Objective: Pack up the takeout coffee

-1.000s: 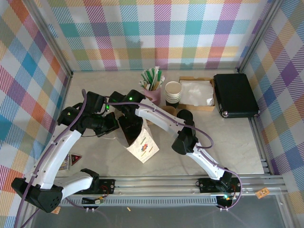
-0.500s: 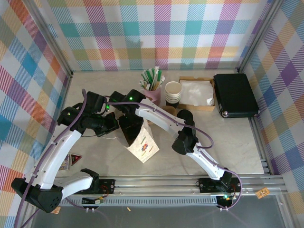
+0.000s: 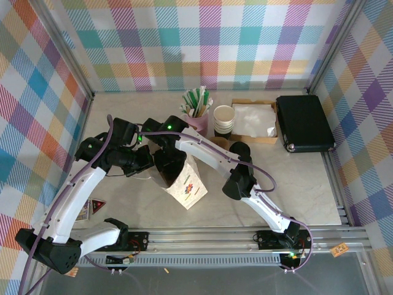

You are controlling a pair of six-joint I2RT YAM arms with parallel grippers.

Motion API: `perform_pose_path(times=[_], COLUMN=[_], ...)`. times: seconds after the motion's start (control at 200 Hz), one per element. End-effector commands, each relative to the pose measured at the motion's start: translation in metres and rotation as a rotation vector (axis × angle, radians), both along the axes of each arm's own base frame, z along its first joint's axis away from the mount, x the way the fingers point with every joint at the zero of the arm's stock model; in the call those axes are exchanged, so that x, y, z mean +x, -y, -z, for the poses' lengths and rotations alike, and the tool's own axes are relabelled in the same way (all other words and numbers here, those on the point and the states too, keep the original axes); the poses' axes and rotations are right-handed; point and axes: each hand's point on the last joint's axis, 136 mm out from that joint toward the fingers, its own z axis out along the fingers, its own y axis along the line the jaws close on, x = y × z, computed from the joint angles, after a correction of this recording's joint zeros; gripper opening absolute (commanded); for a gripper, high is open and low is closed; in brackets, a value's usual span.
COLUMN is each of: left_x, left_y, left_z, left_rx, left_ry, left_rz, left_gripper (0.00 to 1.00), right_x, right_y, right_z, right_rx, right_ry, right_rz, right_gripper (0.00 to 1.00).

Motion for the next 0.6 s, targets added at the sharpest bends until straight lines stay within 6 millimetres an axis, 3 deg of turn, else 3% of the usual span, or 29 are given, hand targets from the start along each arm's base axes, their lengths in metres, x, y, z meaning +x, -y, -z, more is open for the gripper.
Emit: perform_pose_path(times=[0.0, 0.2, 0.595], left_x=[-0.015, -0.014, -0.015], left_y=[0.001, 0.001, 0.0], left_z=[0.008, 0.005, 0.007], left_rx=[0.016, 0.015, 0.027], left_ry=[-0.075, -0.069, -0.077], left_rz=[0.038, 0.037, 0.033], left_gripper=[0.0, 0.0, 0.0], right_x=[-0.005, -0.006, -0.014], right_y=[0.004, 0.005, 0.004], right_z=[-0.028, -0.031, -0.043], right_rx=[0.04, 0.042, 0.073], right_ry=[0.028, 0.028, 0.022], right_rz=[0.011, 0.006, -0.001], right_gripper=[0.91, 0.87, 0.94])
